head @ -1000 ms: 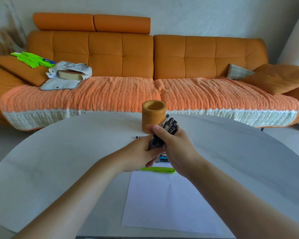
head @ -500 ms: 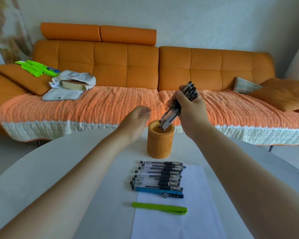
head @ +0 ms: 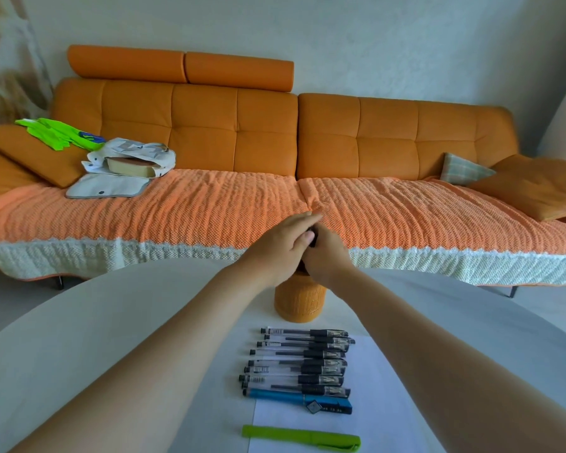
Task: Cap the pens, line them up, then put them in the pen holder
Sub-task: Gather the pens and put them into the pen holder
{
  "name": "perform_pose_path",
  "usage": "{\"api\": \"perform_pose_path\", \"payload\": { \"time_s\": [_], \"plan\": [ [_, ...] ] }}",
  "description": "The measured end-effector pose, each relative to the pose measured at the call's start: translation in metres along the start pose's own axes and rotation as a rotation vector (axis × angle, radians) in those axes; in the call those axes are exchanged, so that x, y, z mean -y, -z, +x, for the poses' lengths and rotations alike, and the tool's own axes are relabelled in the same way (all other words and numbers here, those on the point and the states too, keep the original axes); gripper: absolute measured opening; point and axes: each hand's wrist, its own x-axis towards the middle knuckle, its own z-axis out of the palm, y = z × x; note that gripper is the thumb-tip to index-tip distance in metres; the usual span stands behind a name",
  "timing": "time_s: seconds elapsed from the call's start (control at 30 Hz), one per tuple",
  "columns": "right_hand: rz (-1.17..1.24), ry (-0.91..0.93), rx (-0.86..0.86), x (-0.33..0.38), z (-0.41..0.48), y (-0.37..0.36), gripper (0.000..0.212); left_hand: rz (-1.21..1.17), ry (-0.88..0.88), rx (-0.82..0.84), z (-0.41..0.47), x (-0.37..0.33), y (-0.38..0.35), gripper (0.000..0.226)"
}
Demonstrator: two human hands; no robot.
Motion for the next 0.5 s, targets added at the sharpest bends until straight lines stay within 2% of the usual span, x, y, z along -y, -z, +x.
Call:
{"api": "perform_pose_path", "payload": {
  "time_s": [0.2, 0.27, 0.37, 0.5],
  "plan": [
    [-0.177, -0.019, 0.089, -0.011, 0.0, 0.004, 0.032, 0.085, 0.035, 0.02, -0.008, 0.006, 0.004, 0.055],
    [-0.17, -0.008, 0.129, -0.01, -0.002, 0.008, 0.049, 0.082, 0.07, 0.029, -0.009, 0.005, 0.007, 0.059],
    [-0.191, 0.019, 0.19, -0.01, -0.006, 0.011, 0.081, 0.129, 0.088, 0.019, -0.013, 0.004, 0.008, 0.048],
    [-0.235, 0.009, 0.234, -0.012, -0.011, 0.02, 0.101, 0.125, 0.137, 0.055, -0.025, 0.0, 0.011, 0.052]
  ]
}}
